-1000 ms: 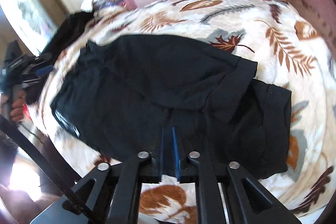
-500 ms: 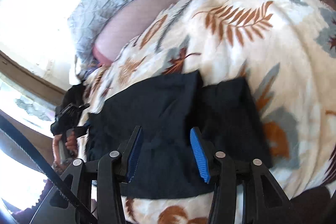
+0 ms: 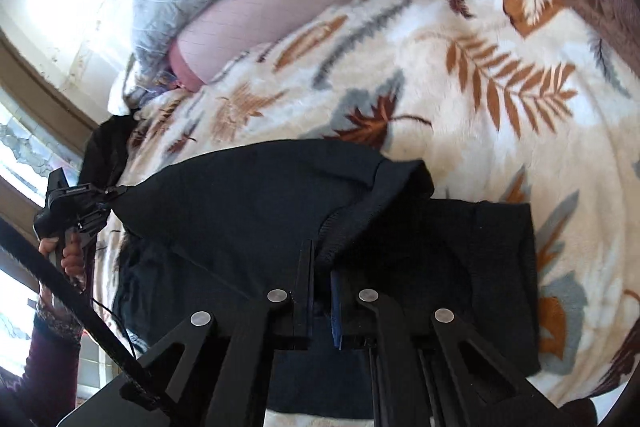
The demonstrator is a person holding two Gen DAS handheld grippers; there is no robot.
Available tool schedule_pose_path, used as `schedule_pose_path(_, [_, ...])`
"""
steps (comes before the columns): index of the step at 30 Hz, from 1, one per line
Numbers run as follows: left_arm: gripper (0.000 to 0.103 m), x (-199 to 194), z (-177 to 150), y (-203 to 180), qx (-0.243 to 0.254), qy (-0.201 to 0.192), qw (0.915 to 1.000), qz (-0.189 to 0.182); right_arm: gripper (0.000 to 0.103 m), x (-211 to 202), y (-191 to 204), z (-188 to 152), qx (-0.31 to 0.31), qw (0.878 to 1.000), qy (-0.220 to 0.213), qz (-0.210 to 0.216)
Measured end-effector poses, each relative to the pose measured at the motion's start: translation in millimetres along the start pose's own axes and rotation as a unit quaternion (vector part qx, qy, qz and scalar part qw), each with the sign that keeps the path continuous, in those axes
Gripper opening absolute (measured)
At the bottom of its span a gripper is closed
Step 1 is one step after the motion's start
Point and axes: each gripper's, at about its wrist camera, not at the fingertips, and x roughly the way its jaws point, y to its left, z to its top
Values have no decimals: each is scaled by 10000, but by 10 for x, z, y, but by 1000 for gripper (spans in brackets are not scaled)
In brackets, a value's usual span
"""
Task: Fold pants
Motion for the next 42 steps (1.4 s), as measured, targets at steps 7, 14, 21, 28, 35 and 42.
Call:
schedule_pose_path(7, [7, -790, -544, -38, 87, -434, 9990, -104, 6, -439, -140, -53, 288, 9986, -258, 352])
schedule_pose_path(14, [7, -816, -1303, 466, -299, -259, 9988, 302, 6, -607, -443, -165, 619, 9972, -380, 163])
schedule_pose_path(21, [8, -617, -1673, 793, -433, 132, 9976, 517, 6, -407, -596, -311, 444, 9982, -24, -399])
schedule_pose_path(28, [12, -620, -1707, 729, -107, 53, 9975, 702, 44, -569, -746, -392, 777, 9935, -422, -713])
schedule_pose_path(35, [20, -876, -1826, 710, 133, -78, 9983, 555, 58, -278, -483, -161, 10, 9964, -327, -778])
schedule_pose_path(42, [33, -1311, -1823, 724, 273, -621, 9954, 683, 8, -163, -152, -216, -894, 9904, -161, -1045])
